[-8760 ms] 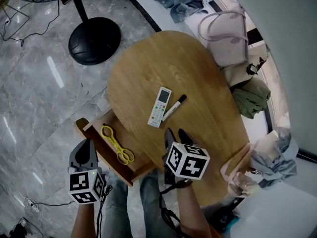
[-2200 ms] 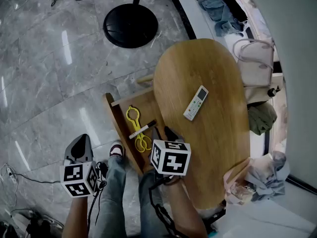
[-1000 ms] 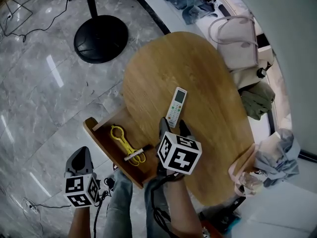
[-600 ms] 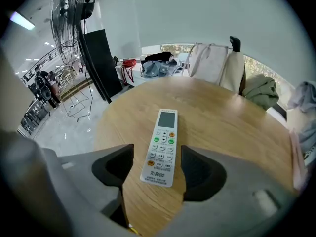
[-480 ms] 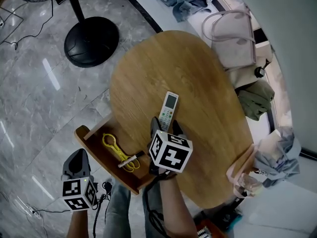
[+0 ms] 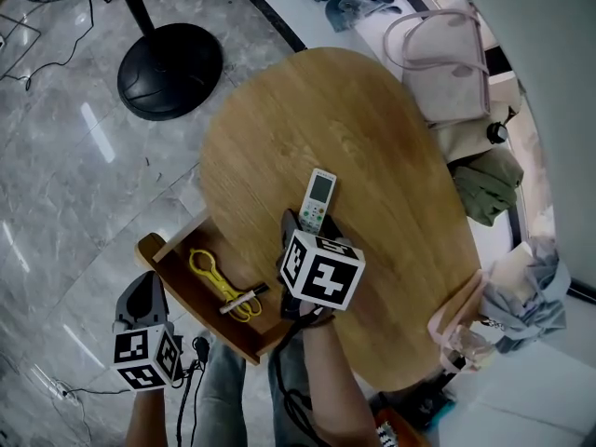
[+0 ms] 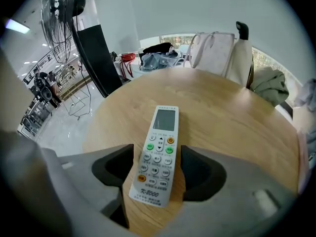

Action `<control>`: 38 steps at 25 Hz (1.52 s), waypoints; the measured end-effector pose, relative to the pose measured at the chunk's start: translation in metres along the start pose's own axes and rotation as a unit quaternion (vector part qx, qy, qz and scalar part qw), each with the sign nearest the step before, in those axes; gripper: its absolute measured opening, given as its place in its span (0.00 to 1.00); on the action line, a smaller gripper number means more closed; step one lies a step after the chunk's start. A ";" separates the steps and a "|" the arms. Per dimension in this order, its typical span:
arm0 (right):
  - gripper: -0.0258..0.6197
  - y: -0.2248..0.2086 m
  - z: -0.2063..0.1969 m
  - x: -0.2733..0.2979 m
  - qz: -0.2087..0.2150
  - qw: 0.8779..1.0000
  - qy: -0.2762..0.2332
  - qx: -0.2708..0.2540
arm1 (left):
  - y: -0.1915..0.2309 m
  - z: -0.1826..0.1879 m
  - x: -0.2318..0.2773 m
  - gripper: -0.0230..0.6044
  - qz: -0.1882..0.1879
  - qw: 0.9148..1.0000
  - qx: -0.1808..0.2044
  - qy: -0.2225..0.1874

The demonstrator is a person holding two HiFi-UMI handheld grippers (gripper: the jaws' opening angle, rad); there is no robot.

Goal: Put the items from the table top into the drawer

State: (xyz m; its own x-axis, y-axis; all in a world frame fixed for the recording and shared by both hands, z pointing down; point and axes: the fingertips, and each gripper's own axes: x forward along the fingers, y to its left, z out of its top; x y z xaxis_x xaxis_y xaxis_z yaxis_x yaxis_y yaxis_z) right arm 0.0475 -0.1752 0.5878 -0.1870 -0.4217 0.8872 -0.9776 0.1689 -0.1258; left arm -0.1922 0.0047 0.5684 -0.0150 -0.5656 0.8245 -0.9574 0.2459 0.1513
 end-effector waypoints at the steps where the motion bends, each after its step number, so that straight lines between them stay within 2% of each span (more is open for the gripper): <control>1: 0.48 -0.001 0.000 0.001 0.000 1.000 0.002 0.001 | 0.000 0.000 0.001 0.03 0.000 1.000 0.000 0.000; 9: 0.48 -0.005 -0.001 0.004 -0.008 1.000 0.011 -0.001 | -0.001 -0.001 0.003 0.03 0.002 1.000 -0.004 0.001; 15: 0.45 -0.007 -0.002 0.003 -0.005 1.000 0.015 0.001 | -0.005 -0.003 0.002 0.03 0.001 1.000 -0.005 0.001; 18: 0.40 -0.008 -0.002 0.003 -0.004 1.000 0.017 -0.003 | -0.007 -0.003 0.001 0.03 0.000 1.000 -0.005 -0.001; 38: 0.39 -0.009 -0.016 -0.025 0.015 0.999 0.011 -0.036 | -0.008 -0.015 -0.022 0.03 0.006 1.000 -0.018 -0.020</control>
State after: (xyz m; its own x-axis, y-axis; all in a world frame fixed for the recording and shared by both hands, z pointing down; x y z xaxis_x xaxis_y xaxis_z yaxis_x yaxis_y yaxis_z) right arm 0.0621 -0.1522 0.5737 -0.2123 -0.3960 0.8934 -0.9620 0.2454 -0.1199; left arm -0.1795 0.0266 0.5567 -0.0388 -0.5925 0.8047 -0.9463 0.2805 0.1609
